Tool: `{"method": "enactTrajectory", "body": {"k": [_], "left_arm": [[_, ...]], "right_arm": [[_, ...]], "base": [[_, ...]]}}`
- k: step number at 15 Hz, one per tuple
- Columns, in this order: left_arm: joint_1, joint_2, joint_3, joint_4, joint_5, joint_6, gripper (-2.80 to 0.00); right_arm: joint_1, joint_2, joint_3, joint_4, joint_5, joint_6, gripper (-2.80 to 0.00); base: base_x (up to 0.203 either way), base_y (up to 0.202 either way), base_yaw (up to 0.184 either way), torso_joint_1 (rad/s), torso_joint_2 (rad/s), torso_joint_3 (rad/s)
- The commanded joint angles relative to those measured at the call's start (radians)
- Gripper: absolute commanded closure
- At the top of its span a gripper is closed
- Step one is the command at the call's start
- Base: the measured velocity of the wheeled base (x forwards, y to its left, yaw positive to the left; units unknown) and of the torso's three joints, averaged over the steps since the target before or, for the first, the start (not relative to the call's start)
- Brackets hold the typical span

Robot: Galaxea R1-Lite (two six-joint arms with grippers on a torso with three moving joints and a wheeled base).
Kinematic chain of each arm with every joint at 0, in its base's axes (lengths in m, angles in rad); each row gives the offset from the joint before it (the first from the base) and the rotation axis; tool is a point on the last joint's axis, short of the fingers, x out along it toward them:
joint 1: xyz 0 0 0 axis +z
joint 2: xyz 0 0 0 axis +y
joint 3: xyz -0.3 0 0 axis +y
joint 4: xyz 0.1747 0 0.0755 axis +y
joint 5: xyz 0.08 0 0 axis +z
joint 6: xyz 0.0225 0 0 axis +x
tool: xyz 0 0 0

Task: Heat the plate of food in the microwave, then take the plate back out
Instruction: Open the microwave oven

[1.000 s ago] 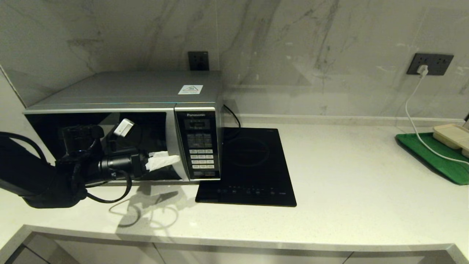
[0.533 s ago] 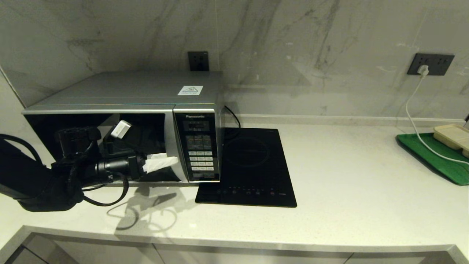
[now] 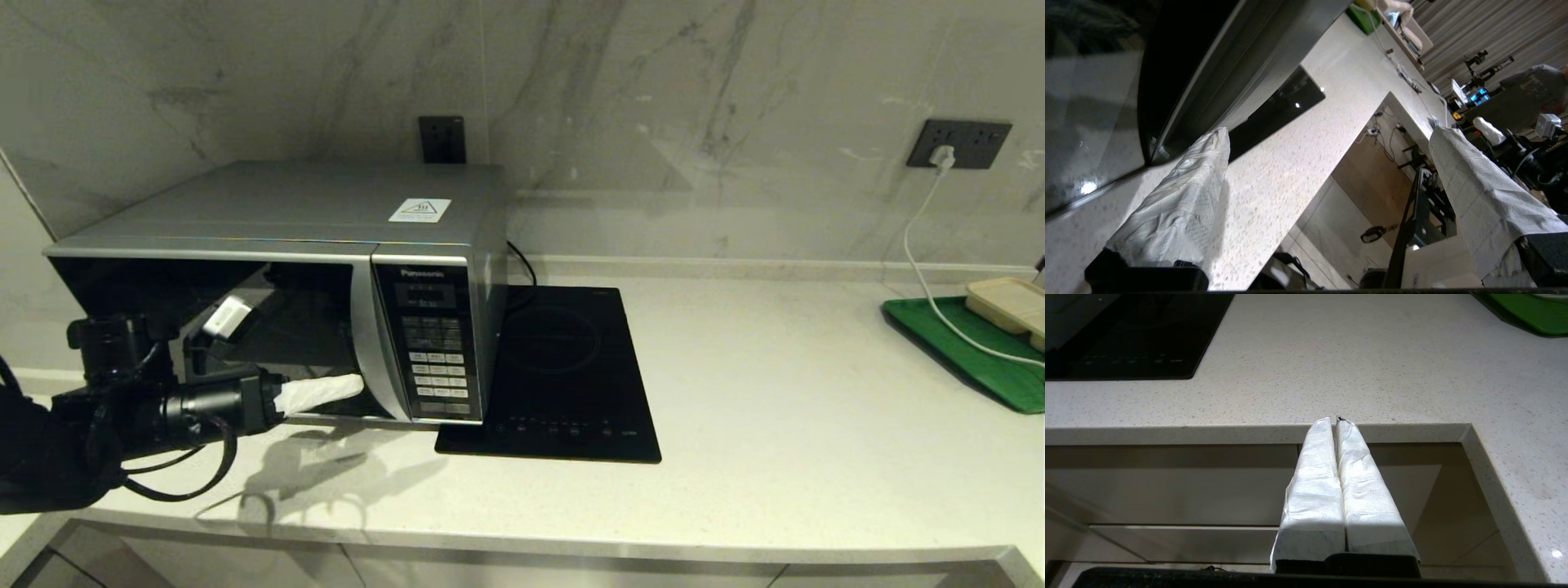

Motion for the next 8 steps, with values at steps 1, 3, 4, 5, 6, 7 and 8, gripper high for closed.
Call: {"method": "enactTrajectory", "body": {"k": [1, 3, 4, 5, 6, 7, 8], "left_arm": [[0.016, -0.034, 0.004, 0.012, 0.004, 0.003, -2.80], [0.006, -0.034, 0.003, 0.012, 0.004, 0.004, -2.80], [-0.002, -0.033, -0.003, 0.012, 0.010, 0.006, -2.80], [-0.006, -0.022, -0.020, 0.008, 0.032, 0.010, -2.80], [-0.013, -0.004, -0.037, 0.006, 0.076, 0.014, -2.80], [-0.027, 0.010, -0.057, 0.005, 0.114, 0.035, -2.80], [-0.037, 0.018, -0.071, 0.005, 0.130, 0.081, -2.80]], "right_arm": [[0.000, 0.000, 0.000, 0.001, 0.000, 0.000, 0.00], [0.001, 0.000, 0.000, 0.001, 0.000, 0.002, 0.00], [0.000, 0.000, 0.000, 0.001, 0.000, 0.001, 0.00], [0.001, 0.000, 0.000, 0.001, 0.000, 0.002, 0.00], [0.001, 0.000, 0.000, 0.001, 0.000, 0.002, 0.00], [0.001, 0.000, 0.000, 0.001, 0.000, 0.001, 0.00], [0.001, 0.000, 0.000, 0.001, 0.000, 0.002, 0.00]], "base": [[0.000, 0.000, 0.000, 0.000, 0.00, 0.000], [0.000, 0.000, 0.000, 0.000, 0.00, 0.000], [0.000, 0.000, 0.000, 0.000, 0.00, 0.000], [0.000, 0.000, 0.000, 0.000, 0.00, 0.000], [0.000, 0.000, 0.000, 0.000, 0.00, 0.000], [0.000, 0.000, 0.000, 0.000, 0.00, 0.000], [0.000, 0.000, 0.000, 0.000, 0.00, 0.000]]}}
